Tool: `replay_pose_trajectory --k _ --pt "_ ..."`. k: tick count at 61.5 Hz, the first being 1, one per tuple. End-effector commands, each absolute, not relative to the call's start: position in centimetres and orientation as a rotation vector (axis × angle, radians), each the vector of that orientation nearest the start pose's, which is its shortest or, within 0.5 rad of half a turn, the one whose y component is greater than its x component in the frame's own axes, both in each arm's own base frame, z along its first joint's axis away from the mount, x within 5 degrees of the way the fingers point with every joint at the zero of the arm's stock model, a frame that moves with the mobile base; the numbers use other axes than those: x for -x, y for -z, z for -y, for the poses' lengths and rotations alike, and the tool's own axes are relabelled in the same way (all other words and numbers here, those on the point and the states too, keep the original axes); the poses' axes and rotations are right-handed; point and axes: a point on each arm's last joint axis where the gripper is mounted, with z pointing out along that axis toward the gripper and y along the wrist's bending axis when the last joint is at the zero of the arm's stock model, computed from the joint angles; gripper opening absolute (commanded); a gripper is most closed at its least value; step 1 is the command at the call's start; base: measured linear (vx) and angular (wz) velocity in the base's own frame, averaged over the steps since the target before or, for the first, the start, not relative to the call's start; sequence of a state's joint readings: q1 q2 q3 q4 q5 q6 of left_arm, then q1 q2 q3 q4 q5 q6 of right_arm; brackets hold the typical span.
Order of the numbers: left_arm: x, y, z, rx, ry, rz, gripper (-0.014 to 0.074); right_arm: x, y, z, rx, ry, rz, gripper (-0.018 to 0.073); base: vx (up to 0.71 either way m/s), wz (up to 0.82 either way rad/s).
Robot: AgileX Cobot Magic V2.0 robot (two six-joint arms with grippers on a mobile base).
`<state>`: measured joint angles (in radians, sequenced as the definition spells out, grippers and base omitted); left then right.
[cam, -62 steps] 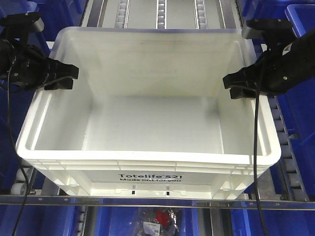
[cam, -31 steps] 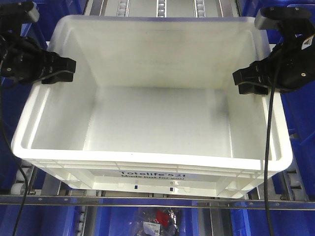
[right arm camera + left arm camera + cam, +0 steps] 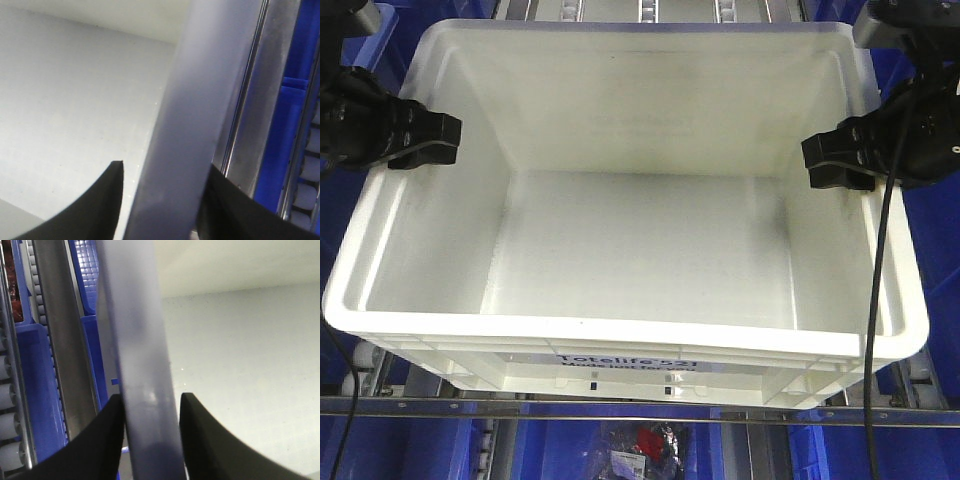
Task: Move bin from left to right shelf
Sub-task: 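Lift the crate with both grippers and pull it off the shelf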
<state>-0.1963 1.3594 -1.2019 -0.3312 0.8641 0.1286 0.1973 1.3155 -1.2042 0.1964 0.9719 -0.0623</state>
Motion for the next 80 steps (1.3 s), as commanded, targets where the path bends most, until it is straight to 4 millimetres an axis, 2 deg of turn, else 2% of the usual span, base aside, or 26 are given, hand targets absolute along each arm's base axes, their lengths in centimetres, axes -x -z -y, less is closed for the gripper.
replay_pose_trajectory --k 1,80 --pt "-26.92 -37.54 7.91 -0.238 0.458 -2.303 -0.0005 -25.57 -37.32 -6.39 0.254 -0.283 -2.397 -0.0004 0.00 0.00" --pt "-27.04 -37.40 7.61 -0.246 0.404 -2.309 -0.0001 -25.76 -37.41 -6.40 0.249 -0.282 -2.376 -0.0004 0.00 0.00"
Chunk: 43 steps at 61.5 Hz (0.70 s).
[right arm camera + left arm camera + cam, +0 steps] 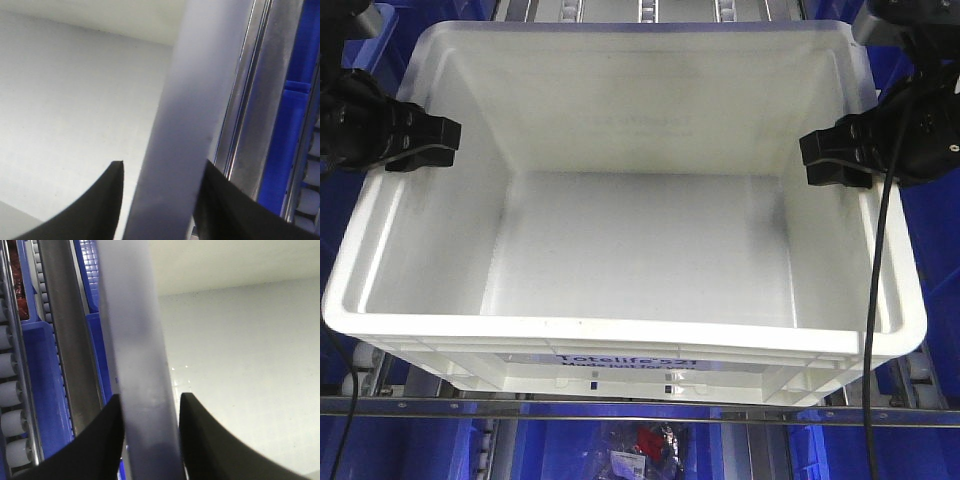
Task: Move bin from left to right shelf
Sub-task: 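Lift the crate with both grippers and pull it off the shelf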
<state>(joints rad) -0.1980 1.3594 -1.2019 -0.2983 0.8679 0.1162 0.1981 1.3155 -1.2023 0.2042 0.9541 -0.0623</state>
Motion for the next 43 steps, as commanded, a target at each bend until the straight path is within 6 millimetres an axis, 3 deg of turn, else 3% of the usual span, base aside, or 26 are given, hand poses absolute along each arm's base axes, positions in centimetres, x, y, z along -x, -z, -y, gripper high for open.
replay_pose_trajectory --k 1,43 --pt "-27.04 -37.40 7.61 -0.246 0.404 -2.309 -0.0001 -25.76 -37.41 -6.40 0.249 -0.282 -2.376 -0.0004 0.00 0.00" --pt "-27.04 -37.40 7.61 -0.246 0.404 -2.309 -0.0001 -25.76 -37.40 -6.40 0.249 -0.282 -2.377 -0.0004 0.00 0.00"
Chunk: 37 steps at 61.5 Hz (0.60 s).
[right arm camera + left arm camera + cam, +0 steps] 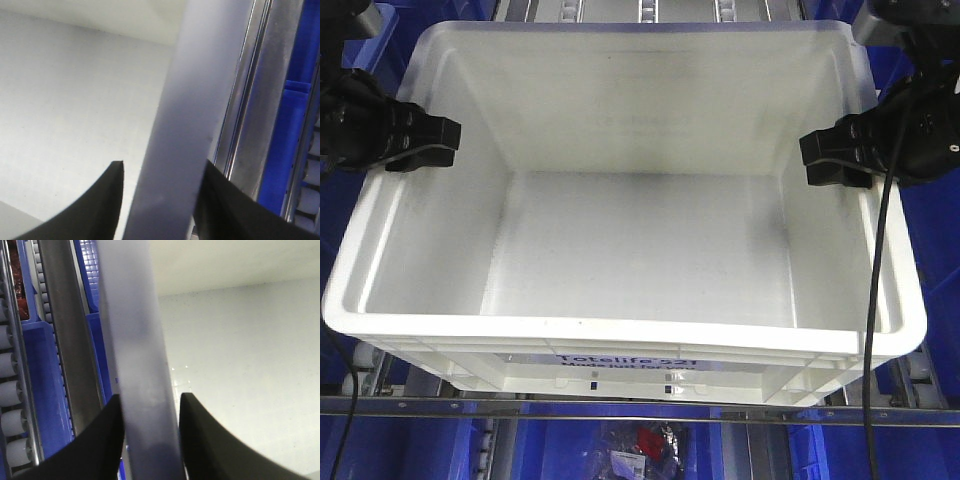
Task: Move bin from left to right shelf
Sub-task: 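Lift the crate with both grippers and pull it off the shelf, then hold the crate with both grippers while the base drives away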
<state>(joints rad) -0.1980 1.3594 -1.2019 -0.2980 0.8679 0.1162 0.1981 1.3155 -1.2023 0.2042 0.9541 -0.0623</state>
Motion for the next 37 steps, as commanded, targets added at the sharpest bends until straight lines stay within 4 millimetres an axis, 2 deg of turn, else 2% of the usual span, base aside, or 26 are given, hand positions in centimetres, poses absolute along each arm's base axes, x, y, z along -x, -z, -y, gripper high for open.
replay_pose_trajectory --k 1,37 --pt "-27.04 -37.40 7.61 -0.246 0.404 -2.309 -0.0001 -25.76 -37.40 -6.40 0.249 -0.282 -2.377 -0.0004 0.00 0.00" --pt "-27.08 -37.36 7.61 -0.245 0.404 -2.310 -0.0001 -25.76 -37.40 -6.40 0.249 -0.282 -2.377 -0.0004 -0.04 -0.01"
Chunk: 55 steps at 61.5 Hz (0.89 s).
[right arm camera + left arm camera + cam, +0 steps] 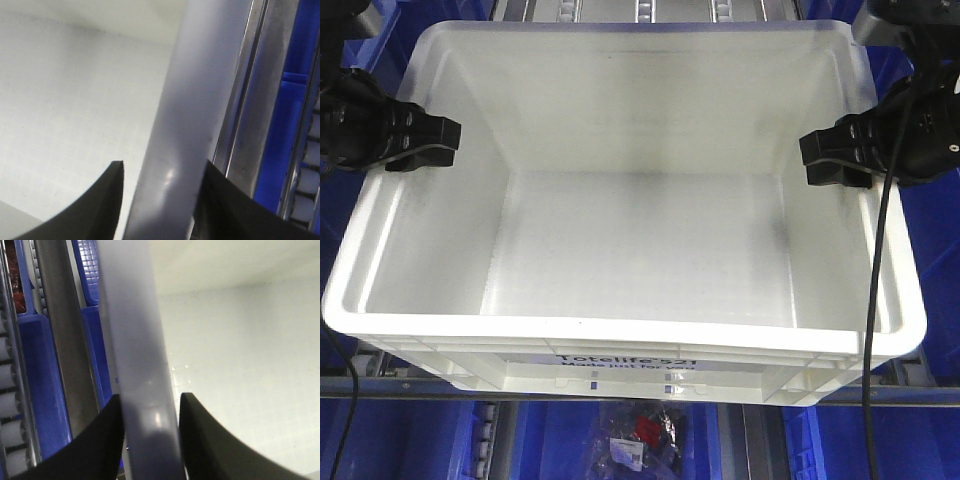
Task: Move bin from left to right shelf
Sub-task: 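Hold the crate with both grippers while the base drives away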
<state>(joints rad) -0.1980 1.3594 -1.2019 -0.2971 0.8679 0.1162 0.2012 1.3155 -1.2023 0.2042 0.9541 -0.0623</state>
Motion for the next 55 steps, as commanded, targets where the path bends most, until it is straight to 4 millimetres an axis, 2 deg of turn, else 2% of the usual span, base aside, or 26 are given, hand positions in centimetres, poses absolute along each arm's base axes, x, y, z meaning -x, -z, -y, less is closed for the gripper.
replay_pose_trajectory --k 1,55 --pt "-27.08 -37.36 7.61 -0.245 0.404 -2.310 -0.0001 -25.76 -37.40 -6.40 0.249 -0.282 -2.377 -0.0004 -0.11 -0.02" --pt "-27.08 -37.36 7.61 -0.245 0.404 -2.310 -0.0001 -25.76 -37.40 -6.40 0.249 -0.282 -2.377 -0.0004 -0.18 -0.06"
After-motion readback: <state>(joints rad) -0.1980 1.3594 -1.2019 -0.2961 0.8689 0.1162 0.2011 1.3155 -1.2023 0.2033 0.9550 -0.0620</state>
